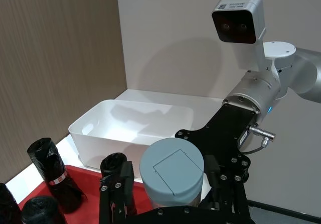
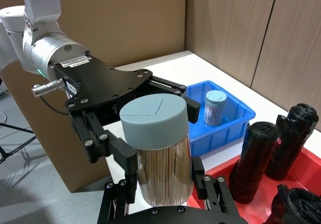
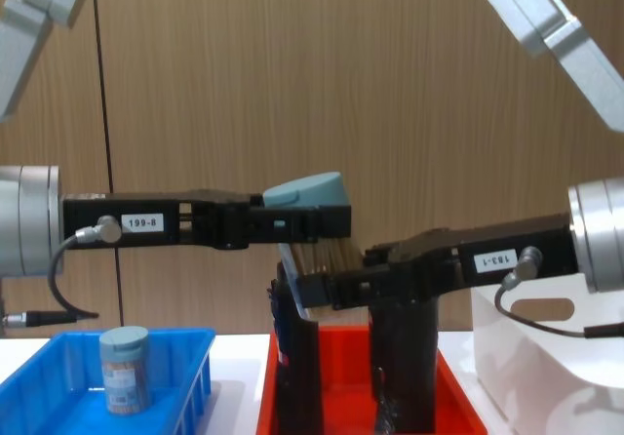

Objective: Pick the cotton swabs from the blue box and place them into the white box.

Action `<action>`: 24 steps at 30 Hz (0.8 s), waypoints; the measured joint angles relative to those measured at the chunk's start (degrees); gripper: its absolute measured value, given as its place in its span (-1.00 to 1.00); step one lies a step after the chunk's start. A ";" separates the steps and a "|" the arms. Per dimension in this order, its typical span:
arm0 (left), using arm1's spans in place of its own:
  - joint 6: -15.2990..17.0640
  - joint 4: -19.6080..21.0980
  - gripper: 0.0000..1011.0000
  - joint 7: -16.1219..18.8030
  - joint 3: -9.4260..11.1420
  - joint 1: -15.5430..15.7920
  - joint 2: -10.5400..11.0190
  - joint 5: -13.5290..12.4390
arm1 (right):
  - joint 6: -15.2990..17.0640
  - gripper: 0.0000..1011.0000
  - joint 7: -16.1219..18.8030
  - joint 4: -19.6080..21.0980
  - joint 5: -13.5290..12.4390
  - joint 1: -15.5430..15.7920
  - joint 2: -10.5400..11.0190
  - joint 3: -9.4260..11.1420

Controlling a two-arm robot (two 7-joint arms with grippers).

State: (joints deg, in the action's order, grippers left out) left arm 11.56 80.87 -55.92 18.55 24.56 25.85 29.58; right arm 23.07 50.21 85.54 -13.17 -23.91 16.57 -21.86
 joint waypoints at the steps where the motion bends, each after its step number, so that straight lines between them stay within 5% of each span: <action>1: 0.00 0.00 0.79 0.00 0.00 0.00 0.00 0.00 | -0.01 0.29 -0.04 0.02 -0.02 0.00 0.03 -0.02; 5: 0.00 0.00 0.98 0.00 0.00 0.00 -0.01 0.00 | -0.12 0.29 -0.22 0.13 -0.20 0.00 0.21 -0.11; 24: 0.01 0.00 0.98 -0.01 0.00 0.00 0.00 0.01 | -1.60 0.29 -3.17 -0.37 -2.68 0.83 2.95 1.52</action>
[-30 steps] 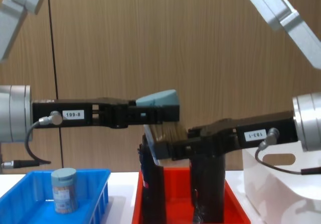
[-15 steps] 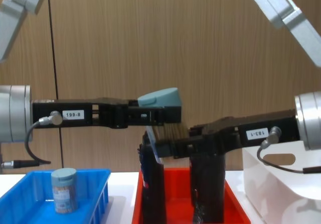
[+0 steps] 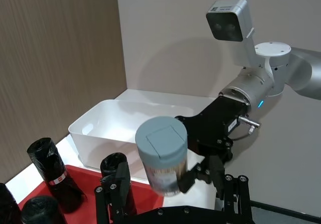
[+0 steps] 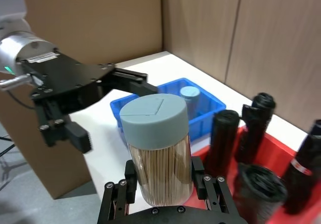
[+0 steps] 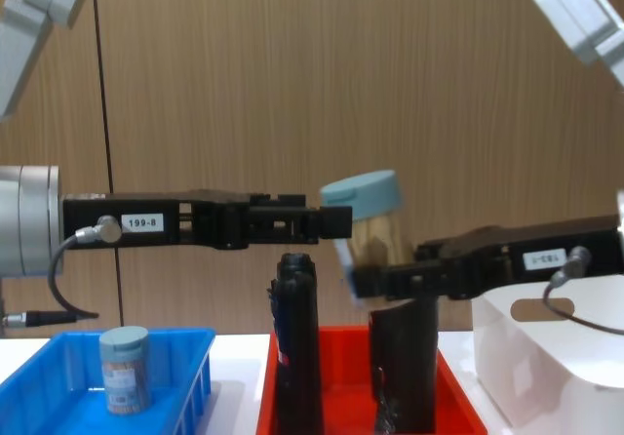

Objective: Pick the cotton swabs from the blue box and place them into the white box.

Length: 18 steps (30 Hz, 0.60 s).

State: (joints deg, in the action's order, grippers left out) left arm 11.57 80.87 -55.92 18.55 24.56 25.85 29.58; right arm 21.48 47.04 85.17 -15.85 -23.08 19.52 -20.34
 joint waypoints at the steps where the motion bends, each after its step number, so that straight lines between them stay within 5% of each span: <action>1: 0.00 0.00 0.98 0.00 0.00 0.00 0.00 0.00 | -0.23 0.29 -0.39 -0.18 -0.25 0.03 0.29 0.29; 18: 0.00 0.00 0.98 0.00 0.00 0.00 0.00 0.00 | -2.79 0.29 -4.76 -4.09 -3.12 -0.83 4.08 4.56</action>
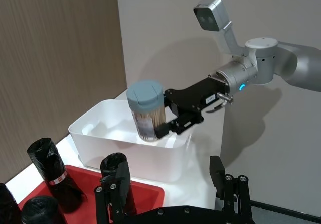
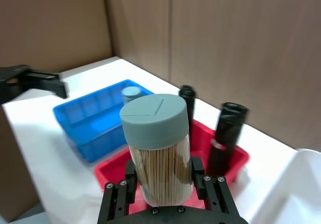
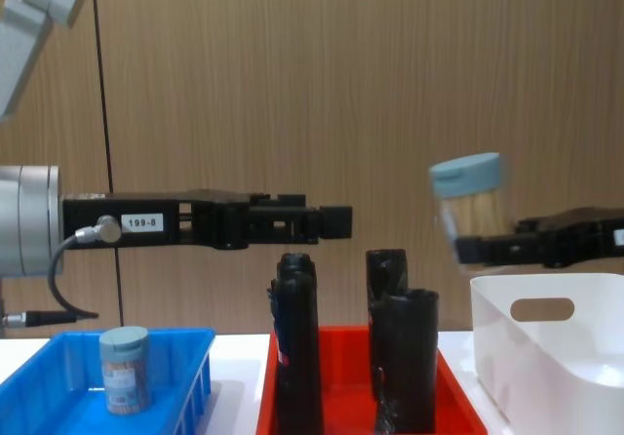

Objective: Pick the cotton swabs from the blue box and place them into the white box.

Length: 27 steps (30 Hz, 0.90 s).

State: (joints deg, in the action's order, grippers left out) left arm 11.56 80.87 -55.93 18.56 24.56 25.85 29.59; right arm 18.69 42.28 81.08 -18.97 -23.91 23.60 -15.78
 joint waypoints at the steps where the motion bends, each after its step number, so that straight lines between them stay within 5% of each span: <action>1: 0.00 0.00 0.98 0.00 0.00 0.00 0.00 0.00 | -0.12 0.29 -0.25 -0.25 -0.07 -0.10 0.13 0.18; 13: 0.00 0.00 0.98 0.00 0.00 0.00 0.00 0.00 | -1.05 0.29 -3.30 -5.19 0.99 -2.25 1.39 1.96; 27: 0.00 0.00 0.98 0.01 0.00 0.00 0.00 0.00 | -1.74 0.29 -6.95 -13.74 5.65 -5.86 0.70 1.63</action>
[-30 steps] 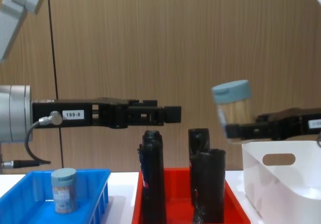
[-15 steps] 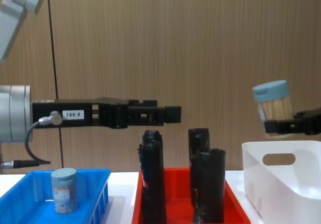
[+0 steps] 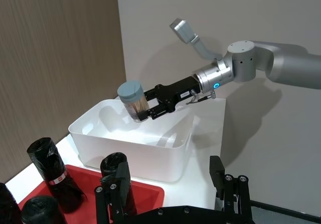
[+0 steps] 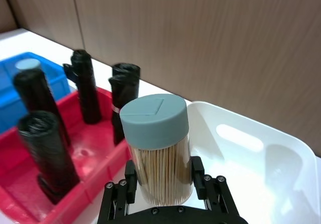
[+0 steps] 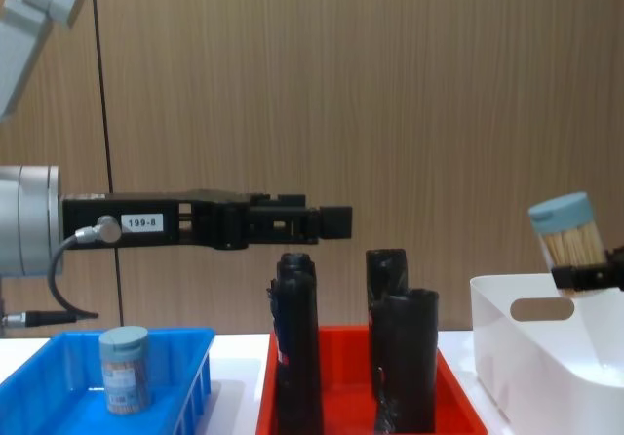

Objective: Pick the cotton swabs from the blue box and place them into the white box.

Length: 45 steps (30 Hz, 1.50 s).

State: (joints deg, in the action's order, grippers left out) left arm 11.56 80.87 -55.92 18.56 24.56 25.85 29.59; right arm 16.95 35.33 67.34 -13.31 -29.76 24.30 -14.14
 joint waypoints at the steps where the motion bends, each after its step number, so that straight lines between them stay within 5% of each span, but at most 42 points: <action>1: 0.00 0.00 0.98 0.00 0.00 0.00 0.00 0.00 | -0.05 0.29 -0.17 -0.41 0.25 -0.22 -0.06 -0.06; 7: 0.00 0.00 0.98 0.00 0.00 0.00 0.00 0.00 | -0.44 0.36 -0.97 -3.44 1.52 -1.40 -0.58 -0.50; 18: 0.00 0.00 0.98 0.00 0.00 0.00 0.00 0.00 | -1.00 0.97 -1.63 -5.82 2.61 -2.35 -0.93 -0.93; 35: -0.03 0.04 0.98 0.22 0.03 -0.06 0.00 -0.08 | -1.44 0.98 -1.88 -5.08 2.83 -1.98 -0.78 -1.05; 45: -0.91 1.11 0.98 4.89 0.66 -0.96 -0.32 -1.57 | -3.01 0.98 -5.22 -0.63 2.21 1.72 -1.25 -0.81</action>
State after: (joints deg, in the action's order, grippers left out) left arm 10.65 81.99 -51.03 19.22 23.59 25.52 28.02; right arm 13.95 30.11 66.71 -11.10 -28.05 23.05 -14.95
